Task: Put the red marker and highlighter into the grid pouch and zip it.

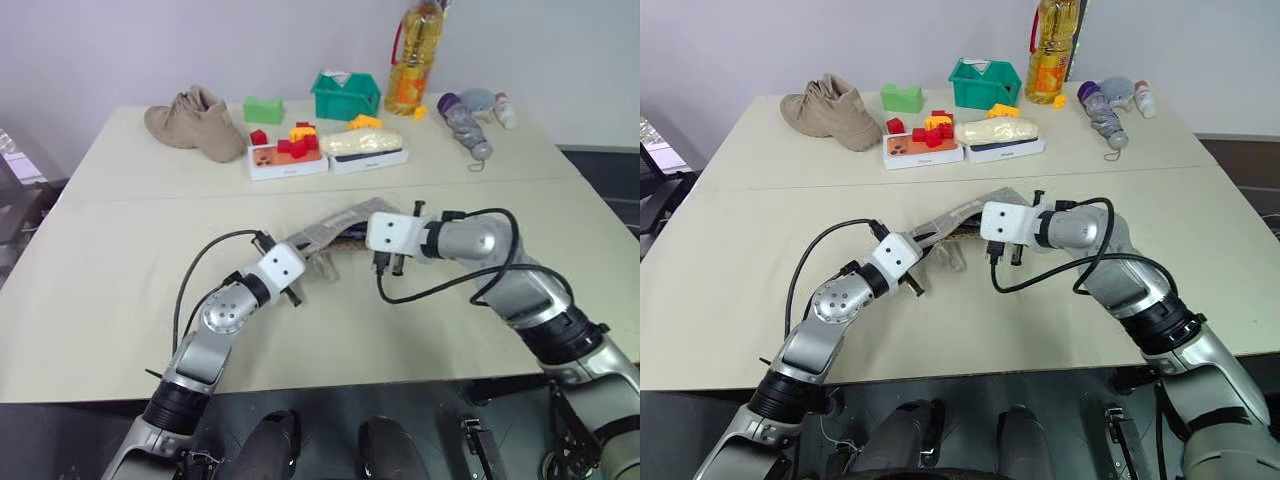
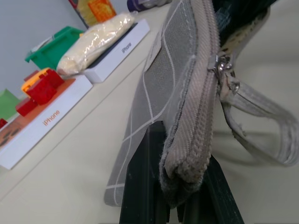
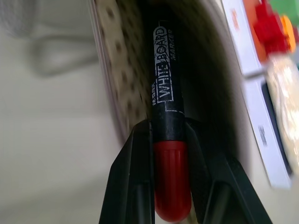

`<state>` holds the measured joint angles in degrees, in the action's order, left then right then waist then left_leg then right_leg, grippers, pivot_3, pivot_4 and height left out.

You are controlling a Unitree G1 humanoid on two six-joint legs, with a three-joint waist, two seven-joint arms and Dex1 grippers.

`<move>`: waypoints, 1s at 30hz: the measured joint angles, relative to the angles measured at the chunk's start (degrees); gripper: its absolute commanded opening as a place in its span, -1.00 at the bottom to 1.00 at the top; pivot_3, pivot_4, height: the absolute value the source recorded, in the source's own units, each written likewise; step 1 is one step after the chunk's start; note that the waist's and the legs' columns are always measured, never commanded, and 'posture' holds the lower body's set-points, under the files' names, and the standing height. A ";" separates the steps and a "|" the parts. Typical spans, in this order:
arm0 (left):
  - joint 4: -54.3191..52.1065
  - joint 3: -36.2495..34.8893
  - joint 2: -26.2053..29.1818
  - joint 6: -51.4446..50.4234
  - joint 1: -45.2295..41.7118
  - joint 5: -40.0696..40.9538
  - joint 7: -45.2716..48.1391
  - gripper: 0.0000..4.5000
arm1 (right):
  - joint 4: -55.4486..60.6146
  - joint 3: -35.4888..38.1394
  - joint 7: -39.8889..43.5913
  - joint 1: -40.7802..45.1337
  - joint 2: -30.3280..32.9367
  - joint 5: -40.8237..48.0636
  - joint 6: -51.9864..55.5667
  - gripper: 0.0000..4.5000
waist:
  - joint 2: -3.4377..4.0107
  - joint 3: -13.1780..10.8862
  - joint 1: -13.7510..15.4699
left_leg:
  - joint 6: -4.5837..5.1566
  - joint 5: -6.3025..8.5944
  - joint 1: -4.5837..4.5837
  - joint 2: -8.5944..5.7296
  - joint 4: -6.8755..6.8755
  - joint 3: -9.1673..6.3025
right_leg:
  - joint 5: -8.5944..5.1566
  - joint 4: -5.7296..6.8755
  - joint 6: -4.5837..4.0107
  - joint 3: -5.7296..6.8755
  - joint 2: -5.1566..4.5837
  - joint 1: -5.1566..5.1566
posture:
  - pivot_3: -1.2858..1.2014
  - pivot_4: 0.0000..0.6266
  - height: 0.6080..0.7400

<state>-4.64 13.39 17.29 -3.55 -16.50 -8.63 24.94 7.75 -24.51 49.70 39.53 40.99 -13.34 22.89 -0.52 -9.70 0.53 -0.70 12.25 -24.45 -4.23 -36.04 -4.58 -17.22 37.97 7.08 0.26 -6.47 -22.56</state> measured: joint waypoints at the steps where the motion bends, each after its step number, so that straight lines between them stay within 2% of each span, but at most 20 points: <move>1: 0.00 0.00 0.02 -0.01 0.01 -0.11 0.00 -1.00 | -0.40 -0.02 0.47 0.13 -0.44 -0.09 -0.15 -0.36 | 0.00 0.00 0.09 | 0.00 0.00 0.00 -0.01 -0.01 0.00 | 0.00 0.00 0.00 0.00 0.00 0.00 | 0.03 -0.52 0.99; 2: 0.00 0.02 0.06 -0.03 0.00 -0.19 0.06 -1.00 | -0.45 -0.02 0.84 0.22 -0.93 -0.05 -0.37 -0.18 | 0.00 0.00 0.13 | 0.00 0.00 0.00 -0.01 -0.02 0.00 | 0.00 0.00 0.00 0.00 0.00 0.01 | 0.03 -0.52 0.99; 6: 0.00 0.21 -0.02 -1.02 0.01 -0.20 0.13 -1.00 | -0.44 0.42 1.46 0.47 -1.86 0.37 -1.94 0.73 | 0.00 0.00 0.12 | 0.00 0.00 0.00 -0.01 -0.02 -0.01 | 0.00 0.00 0.00 0.00 0.00 0.00 | 0.03 -0.52 0.99; 11: -0.05 -1.69 -1.54 -4.33 -0.26 1.85 -0.24 -1.00 | 2.97 8.04 4.40 -1.22 -1.85 8.51 -0.67 0.73 | 0.00 0.00 0.17 | 0.00 0.00 0.00 0.00 -0.02 -0.02 | 0.00 0.00 0.00 0.00 0.00 0.02 | 0.03 -0.52 0.99; 18: 0.23 -6.40 -5.23 -18.04 -7.26 9.84 0.34 -1.00 | 13.49 23.94 7.84 -3.39 -1.85 28.99 14.43 0.73 | -0.05 -0.01 0.26 | 0.02 0.01 0.00 -0.01 -0.08 -0.08 | 0.00 -0.01 0.00 0.06 0.00 0.11 | 0.03 -0.52 0.99; 23: 2.22 -9.95 -8.47 -29.15 -13.34 15.44 -0.24 -1.00 | 16.53 23.71 3.45 -8.16 -4.85 33.64 21.12 0.73 | -0.07 -0.02 -0.15 | 0.02 0.01 0.01 0.01 -0.06 -0.07 | 0.00 0.04 0.00 0.05 0.01 0.06 | 0.03 -0.52 0.99; 27: 2.16 -10.76 -10.12 -35.55 -15.87 19.00 -0.38 -1.00 | 12.33 20.19 -7.70 -8.41 -13.76 30.54 23.10 0.73 | -0.07 -0.02 -0.46 | -0.04 -0.03 0.00 0.01 -0.05 -0.07 | 0.00 0.08 0.00 0.03 0.03 0.01 | 0.03 -0.52 0.99; 30: 2.07 -11.18 -10.79 -37.59 -15.99 20.60 -1.09 -1.00 | 8.51 19.16 -13.54 -7.66 -18.17 29.16 24.47 0.73 | -0.06 -0.02 -0.43 | -0.10 -0.06 0.00 0.00 -0.05 -0.07 | 0.00 0.08 0.00 0.02 0.02 0.00 | 0.03 -0.52 0.99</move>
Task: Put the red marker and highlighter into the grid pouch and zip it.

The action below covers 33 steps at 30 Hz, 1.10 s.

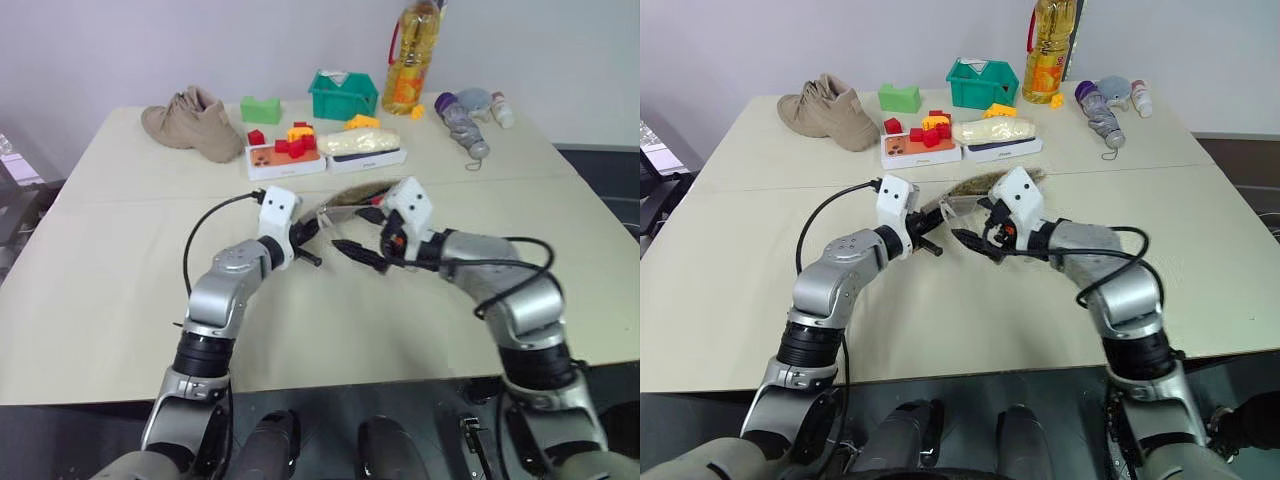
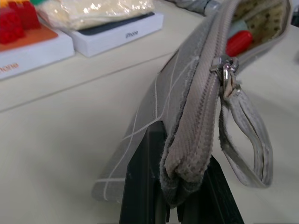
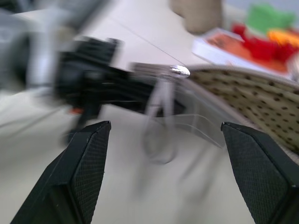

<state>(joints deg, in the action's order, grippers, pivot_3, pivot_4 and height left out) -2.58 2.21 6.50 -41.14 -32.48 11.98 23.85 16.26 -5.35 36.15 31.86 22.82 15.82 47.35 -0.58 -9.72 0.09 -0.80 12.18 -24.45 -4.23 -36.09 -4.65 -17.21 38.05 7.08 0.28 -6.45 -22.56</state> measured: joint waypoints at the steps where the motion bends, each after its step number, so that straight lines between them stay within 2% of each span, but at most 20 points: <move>1: -0.04 -0.24 -0.40 -0.39 -0.01 0.31 -0.35 -1.00 | -0.83 -0.33 -1.05 0.18 -0.82 -0.33 0.01 0.73 | 0.00 0.00 0.00 | 0.00 0.00 0.00 0.00 0.00 0.00 | 0.00 0.00 0.00 0.00 0.00 -0.01 | 0.03 -0.52 0.99; 3: -0.38 -0.73 -0.61 -1.19 -0.01 1.17 -0.92 -1.00 | -2.31 -1.28 -3.11 0.60 -2.69 -1.09 0.01 0.73 | 0.00 0.00 0.05 | 0.02 0.01 0.00 0.00 0.01 0.00 | 0.00 0.00 0.00 0.00 0.00 -0.01 | 0.03 -0.52 0.99; 6: -1.18 -1.14 -1.04 -2.13 -0.01 1.66 -1.97 -1.00 | -4.06 -1.73 -4.80 1.02 -4.46 -1.21 -0.01 0.37 | 0.00 0.00 0.14 | 0.03 0.02 0.00 -0.01 0.00 0.00 | 0.00 -0.01 0.00 0.00 0.00 0.00 | 0.03 -0.52 0.99; 12: -2.50 -1.35 -1.85 -2.94 0.16 3.30 -3.64 -1.00 | -6.35 -2.99 -6.01 2.06 -5.53 -1.25 -0.25 -0.99 | 0.00 0.00 0.13 | 0.03 0.02 0.00 -0.02 0.01 0.00 | 0.00 0.00 0.00 0.00 0.00 0.00 | 0.03 -0.52 0.99; 17: -2.96 -1.33 -1.49 -3.28 0.35 3.73 -4.16 -1.00 | -7.15 -2.95 -6.17 2.45 -4.93 -1.48 -0.42 -0.99 | 0.00 0.00 0.07 | 0.03 0.02 0.00 -0.02 0.01 0.01 | 0.00 0.00 0.00 0.00 0.00 -0.01 | 0.03 -0.52 0.99; 20: -3.17 -1.26 -0.41 -2.90 0.78 3.75 -4.02 -1.00 | -7.15 -2.74 -6.18 3.13 -1.93 -2.24 -1.13 -0.99 | 0.00 0.00 0.12 | 0.03 0.02 0.00 -0.02 0.02 0.01 | 0.00 -0.01 0.00 0.00 0.00 -0.01 | 0.03 -0.52 0.99; 24: -3.17 -0.84 2.34 -0.44 1.81 3.18 -3.46 -1.00 | -7.09 -0.85 -5.91 4.56 2.93 -2.68 -1.88 -0.99 | 0.01 0.00 0.11 | 0.03 0.02 0.00 -0.01 0.04 0.02 | 0.00 -0.01 0.00 0.00 0.00 -0.02 | 0.03 -0.52 0.99; 30: -3.24 -0.03 9.81 7.77 5.96 0.97 -0.18 -1.00 | -11.49 4.21 -3.94 6.27 16.81 -4.98 -4.78 -0.99 | 0.01 0.00 0.15 | 0.04 0.02 0.01 0.00 0.08 0.06 | 0.00 -0.06 -0.01 -0.02 -0.01 0.00 | 0.03 -0.52 0.99; 33: -3.16 1.01 10.01 9.53 6.62 0.75 0.44 -1.00 | -13.10 4.31 -3.31 6.37 17.23 -5.13 -6.60 -0.99 | 0.01 0.00 -0.05 | 0.04 0.02 0.02 0.04 0.09 0.06 | 0.00 -0.06 -0.01 -0.03 0.00 0.00 | 0.03 -0.52 0.99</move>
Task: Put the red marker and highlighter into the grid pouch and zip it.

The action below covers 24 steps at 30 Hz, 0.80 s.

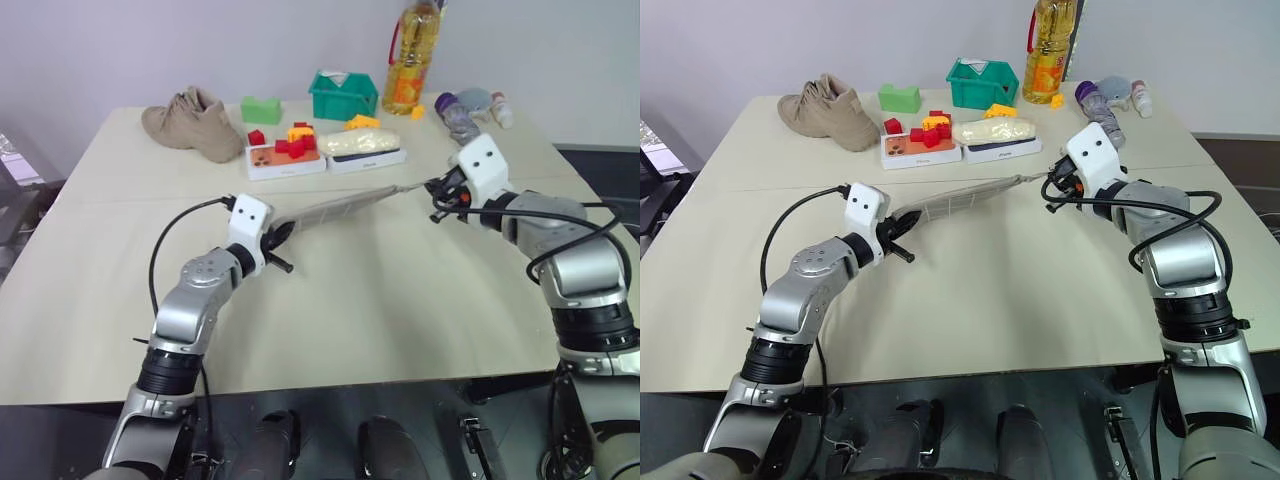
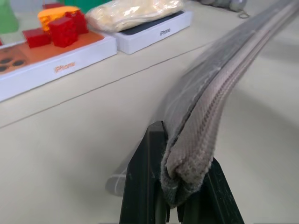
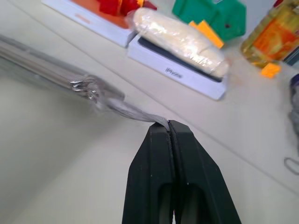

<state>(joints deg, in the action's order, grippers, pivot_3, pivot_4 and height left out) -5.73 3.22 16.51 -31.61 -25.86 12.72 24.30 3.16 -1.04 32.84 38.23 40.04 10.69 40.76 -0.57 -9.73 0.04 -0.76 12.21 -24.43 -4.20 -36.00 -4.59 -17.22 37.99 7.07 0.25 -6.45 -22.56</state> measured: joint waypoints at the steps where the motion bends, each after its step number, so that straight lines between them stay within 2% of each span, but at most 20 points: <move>1: 0.01 0.06 0.12 0.41 0.27 0.00 0.30 -1.00 | -0.30 0.00 0.35 -0.30 0.03 0.00 -0.14 -0.99 | 0.00 0.00 0.01 | 0.00 0.00 -0.01 0.00 -0.01 0.00 | 0.00 0.00 0.00 0.00 0.00 -0.01 | 0.03 -0.52 0.99; 3: 0.09 0.11 0.39 0.93 0.55 0.13 0.69 -1.00 | -0.25 -0.02 1.79 -1.74 0.73 0.08 -1.02 -0.99 | 0.00 0.00 0.11 | 0.01 0.00 -0.02 -0.01 -0.02 0.00 | 0.00 -0.02 0.00 0.00 -0.01 0.00 | 0.03 -0.52 0.99; 6: 0.09 -0.40 0.79 0.93 1.57 0.85 1.69 -0.53 | 0.52 0.33 5.59 -4.44 1.47 2.10 -1.55 -0.58 | 0.00 0.00 0.21 | 0.02 0.01 -0.02 -0.01 -0.04 0.00 | 0.00 -0.02 0.00 0.00 -0.02 0.02 | 0.03 -0.52 0.99; 8: 0.09 -0.78 1.45 0.85 2.35 1.09 1.97 -0.11 | 1.77 0.58 7.81 -5.91 1.57 3.83 -1.38 -0.16 | 0.00 0.00 0.20 | 0.02 0.01 -0.02 -0.01 -0.04 0.00 | 0.00 -0.02 0.00 0.00 -0.01 0.02 | 0.03 -0.52 0.99; 11: -0.51 -1.10 3.46 0.51 5.07 1.70 3.55 0.64 | 5.07 1.61 11.43 -10.41 1.88 6.12 -2.81 0.59 | 0.00 0.00 0.18 | 0.04 0.02 -0.02 0.00 -0.02 0.00 | 0.00 -0.04 0.01 0.00 -0.01 0.02 | 0.03 -0.52 0.99; 12: -1.30 -1.31 4.30 0.42 6.44 1.79 4.15 0.85 | 5.87 1.74 12.70 -12.39 2.50 6.55 -3.82 0.60 | 0.00 0.00 0.22 | 0.04 0.03 -0.02 -0.01 -0.02 0.00 | 0.00 -0.05 0.01 0.00 -0.02 0.02 | 0.03 -0.52 0.99; 13: -2.28 -1.68 5.07 0.21 7.86 2.06 4.69 0.98 | 6.32 2.03 13.95 -14.28 3.12 7.01 -4.57 0.60 | 0.00 0.00 0.24 | 0.05 0.03 -0.02 -0.01 -0.02 0.00 | 0.00 -0.07 0.01 0.00 -0.02 0.03 | 0.03 -0.52 0.99; 18: -9.09 -5.48 8.06 -1.27 17.20 4.78 6.45 0.98 | 7.25 6.78 18.20 -21.58 3.97 11.06 -6.38 0.60 | 0.01 0.00 0.52 | 0.07 0.05 0.00 -0.01 -0.03 -0.02 | 0.00 -0.10 -0.01 -0.01 -0.06 0.08 | 0.03 -0.52 0.99; 24: -10.36 -13.83 7.31 3.24 27.31 4.83 2.15 0.98 | 2.37 16.96 16.02 -23.71 0.77 15.14 -9.98 0.60 | 0.00 0.00 0.74 | 0.10 0.07 0.02 0.00 -0.01 -0.03 | 0.00 -0.14 -0.03 -0.02 -0.17 0.11 | 0.03 -0.52 0.99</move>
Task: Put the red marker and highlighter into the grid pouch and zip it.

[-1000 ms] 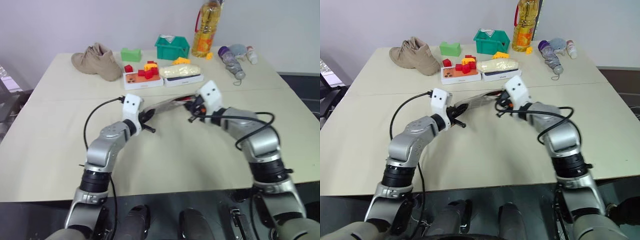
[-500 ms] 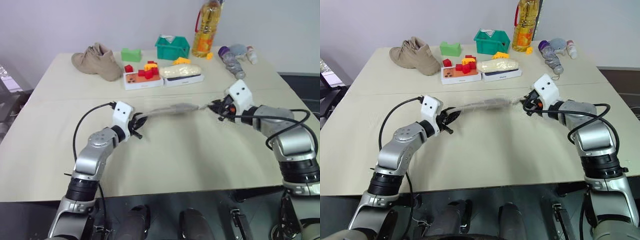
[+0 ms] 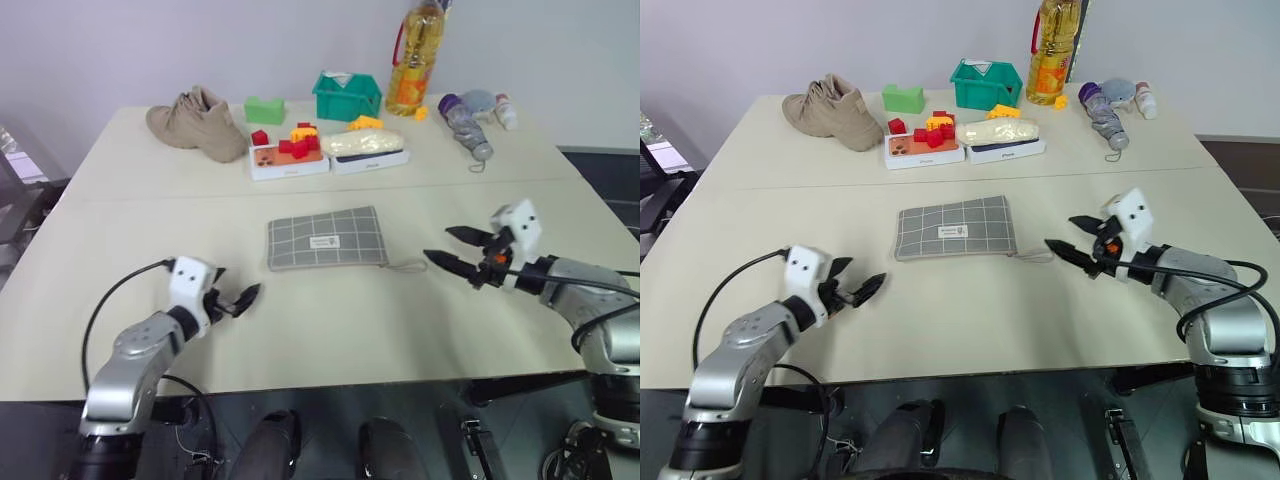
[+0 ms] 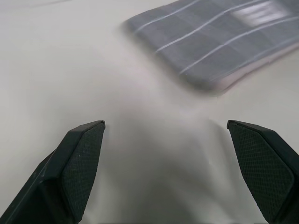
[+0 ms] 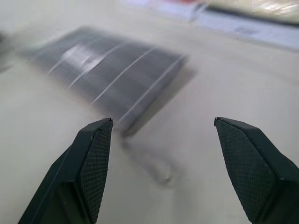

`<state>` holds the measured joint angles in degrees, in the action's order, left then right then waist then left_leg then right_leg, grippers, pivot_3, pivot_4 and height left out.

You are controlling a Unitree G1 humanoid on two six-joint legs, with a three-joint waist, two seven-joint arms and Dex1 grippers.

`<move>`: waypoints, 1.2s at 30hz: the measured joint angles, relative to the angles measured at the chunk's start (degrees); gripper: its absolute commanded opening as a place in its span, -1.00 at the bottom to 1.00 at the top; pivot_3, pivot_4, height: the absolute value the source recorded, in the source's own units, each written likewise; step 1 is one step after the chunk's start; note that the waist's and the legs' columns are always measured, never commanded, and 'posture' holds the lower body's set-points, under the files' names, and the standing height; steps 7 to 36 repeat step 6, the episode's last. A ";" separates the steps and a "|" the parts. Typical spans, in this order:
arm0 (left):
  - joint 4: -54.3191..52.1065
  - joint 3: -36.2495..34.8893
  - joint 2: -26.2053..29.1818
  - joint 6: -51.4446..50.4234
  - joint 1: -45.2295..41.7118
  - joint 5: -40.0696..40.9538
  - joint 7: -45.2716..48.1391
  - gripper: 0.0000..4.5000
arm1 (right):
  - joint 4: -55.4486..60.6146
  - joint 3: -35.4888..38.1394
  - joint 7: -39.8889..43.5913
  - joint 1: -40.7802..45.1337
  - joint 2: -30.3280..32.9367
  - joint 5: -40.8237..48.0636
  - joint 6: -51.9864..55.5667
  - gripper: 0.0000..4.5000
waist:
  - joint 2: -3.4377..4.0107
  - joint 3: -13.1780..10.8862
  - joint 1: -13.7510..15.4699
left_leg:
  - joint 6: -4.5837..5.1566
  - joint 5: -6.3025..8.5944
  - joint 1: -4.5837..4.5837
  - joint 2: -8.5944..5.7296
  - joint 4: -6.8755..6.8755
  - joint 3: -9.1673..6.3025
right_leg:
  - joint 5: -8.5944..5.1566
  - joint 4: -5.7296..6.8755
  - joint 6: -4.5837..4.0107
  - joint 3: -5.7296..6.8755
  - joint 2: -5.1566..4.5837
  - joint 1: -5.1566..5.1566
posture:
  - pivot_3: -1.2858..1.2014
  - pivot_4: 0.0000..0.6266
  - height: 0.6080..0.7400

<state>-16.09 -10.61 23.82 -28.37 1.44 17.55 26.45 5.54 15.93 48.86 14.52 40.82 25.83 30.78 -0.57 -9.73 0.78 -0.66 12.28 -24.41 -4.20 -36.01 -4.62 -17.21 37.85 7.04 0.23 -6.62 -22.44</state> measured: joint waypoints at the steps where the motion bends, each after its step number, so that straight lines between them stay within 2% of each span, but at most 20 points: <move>1: 0.07 -1.49 0.01 0.65 1.40 -0.23 -0.68 0.98 | -0.75 0.88 0.01 -0.92 0.01 0.09 -0.78 0.60 | 0.00 0.00 0.11 | 0.02 0.01 -0.01 -0.01 0.01 0.00 | 0.00 -0.06 0.00 0.01 -0.05 0.02 | 0.03 -0.52 0.99; 6: -0.04 -4.60 0.74 2.32 5.16 -0.05 -1.27 0.98 | -2.08 1.42 -0.24 -3.10 -0.12 0.06 -3.04 0.60 | 0.01 0.01 -0.05 | 0.03 0.02 0.01 -0.02 -0.01 0.00 | 0.01 -0.09 -0.01 0.01 -0.08 0.06 | 0.03 -0.52 0.99; 36: -0.04 -4.60 0.74 2.32 5.16 -0.05 -1.27 0.98 | -2.08 1.42 -0.24 -3.10 -0.12 0.06 -3.04 0.60 | 0.01 0.01 -0.05 | 0.03 0.02 0.01 -0.02 -0.01 0.00 | 0.01 -0.09 -0.01 0.01 -0.08 0.06 | 0.03 -0.52 0.99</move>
